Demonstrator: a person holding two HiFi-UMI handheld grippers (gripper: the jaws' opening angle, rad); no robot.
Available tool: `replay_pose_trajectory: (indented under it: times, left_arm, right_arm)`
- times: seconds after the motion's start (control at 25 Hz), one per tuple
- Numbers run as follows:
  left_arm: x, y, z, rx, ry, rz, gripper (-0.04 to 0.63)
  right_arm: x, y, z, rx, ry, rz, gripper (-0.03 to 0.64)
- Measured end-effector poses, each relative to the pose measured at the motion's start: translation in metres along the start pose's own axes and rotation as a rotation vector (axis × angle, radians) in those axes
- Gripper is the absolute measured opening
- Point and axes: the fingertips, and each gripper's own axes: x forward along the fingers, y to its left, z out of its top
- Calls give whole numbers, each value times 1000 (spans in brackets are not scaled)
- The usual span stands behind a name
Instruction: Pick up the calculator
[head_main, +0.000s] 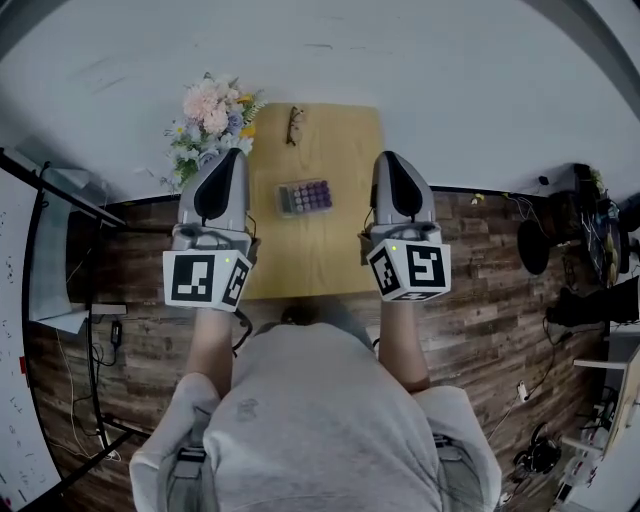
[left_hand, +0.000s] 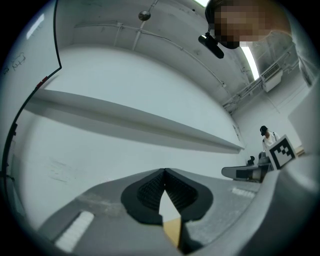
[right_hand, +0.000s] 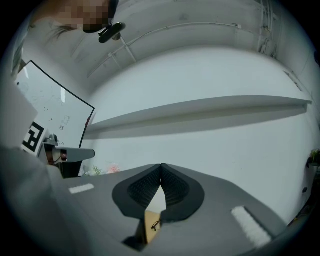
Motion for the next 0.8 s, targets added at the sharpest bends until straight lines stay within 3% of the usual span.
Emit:
replay_pose_trajectory:
  times: [0.4,0.8]
  left_arm:
    - [30,-7,-42,-27,101,-12,5]
    - [61,-7,-117,-78,281,17,6]
  right_arm:
    - [25,-14,-41,30,124,39,-2]
    - [66,-19,-139,124,458,171,-2]
